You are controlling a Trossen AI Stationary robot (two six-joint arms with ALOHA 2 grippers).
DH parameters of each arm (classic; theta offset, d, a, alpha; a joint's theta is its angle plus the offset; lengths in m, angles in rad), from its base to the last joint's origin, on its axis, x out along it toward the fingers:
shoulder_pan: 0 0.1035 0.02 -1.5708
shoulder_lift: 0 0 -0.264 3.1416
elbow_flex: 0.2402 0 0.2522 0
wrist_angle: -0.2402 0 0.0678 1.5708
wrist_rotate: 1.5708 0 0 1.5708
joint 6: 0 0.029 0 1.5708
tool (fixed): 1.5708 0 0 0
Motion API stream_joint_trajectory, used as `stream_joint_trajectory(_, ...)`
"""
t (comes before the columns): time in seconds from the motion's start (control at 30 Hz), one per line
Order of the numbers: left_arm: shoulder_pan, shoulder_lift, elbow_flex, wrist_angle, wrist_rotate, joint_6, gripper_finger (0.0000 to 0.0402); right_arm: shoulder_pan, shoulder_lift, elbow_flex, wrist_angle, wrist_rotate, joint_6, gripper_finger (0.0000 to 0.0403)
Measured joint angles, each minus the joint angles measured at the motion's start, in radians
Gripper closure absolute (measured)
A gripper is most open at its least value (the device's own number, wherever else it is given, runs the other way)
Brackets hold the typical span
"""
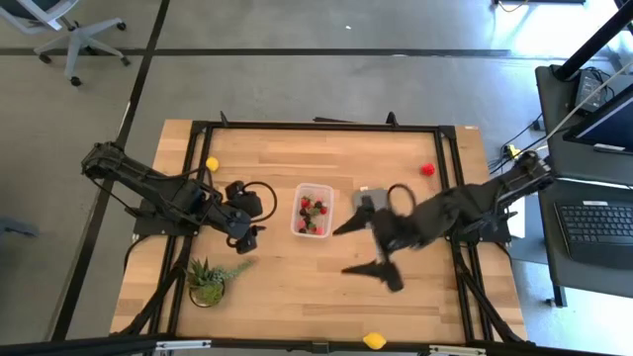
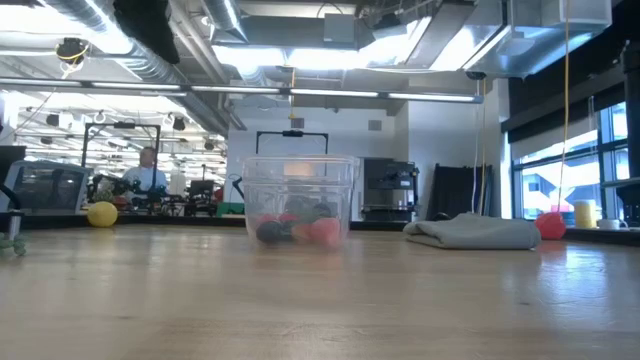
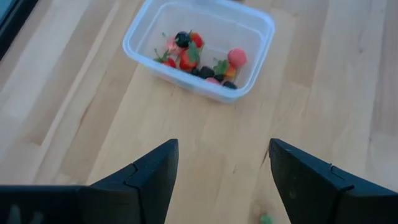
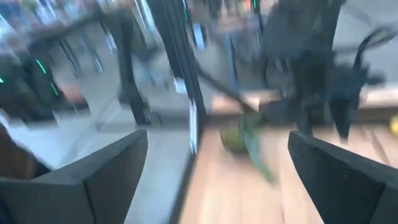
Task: Pick and placing Produce into tupperware
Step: Put the lemon into the transparent bin
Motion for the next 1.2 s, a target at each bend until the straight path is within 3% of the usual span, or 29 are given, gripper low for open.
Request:
stream_joint_trajectory(0.1,0.000,0.000,0.000,-0.022,0.000,-0.001,0.0160,0.038,0.125,0.165,-0.253,0.025,0.063,0.0014)
stream_joint_trajectory(0.23,0.000,0.000,0.000,-0.040,0.000,-0.001,0.0160,0.099,0.293,0.343,-0.608,0.022,0.286,0.0015)
stream_joint_trajectory(0.4,0.000,0.000,0.000,-0.043,0.000,0.000,0.0160,0.177,0.450,0.468,-0.915,-0.123,0.639,0.0015)
stream_joint_trajectory(0.5,0.000,0.000,0.000,-0.043,-0.002,0.012,0.0160,0.231,0.517,0.498,-0.929,-0.161,0.716,0.0015)
stream_joint_trajectory(0.67,0.000,0.001,0.000,-0.042,-0.048,0.052,0.0160,0.288,0.608,0.516,-0.922,-0.162,0.712,0.0015)
stream_joint_trajectory(0.97,0.001,0.001,0.000,-0.042,-0.079,0.052,0.0160,0.330,0.777,0.515,-0.940,-0.203,0.614,0.0015)
stream_joint_trajectory(1.2,0.001,0.001,0.000,-0.041,-0.079,0.052,0.0160,0.339,0.858,0.515,-0.931,-0.247,0.636,0.0015)
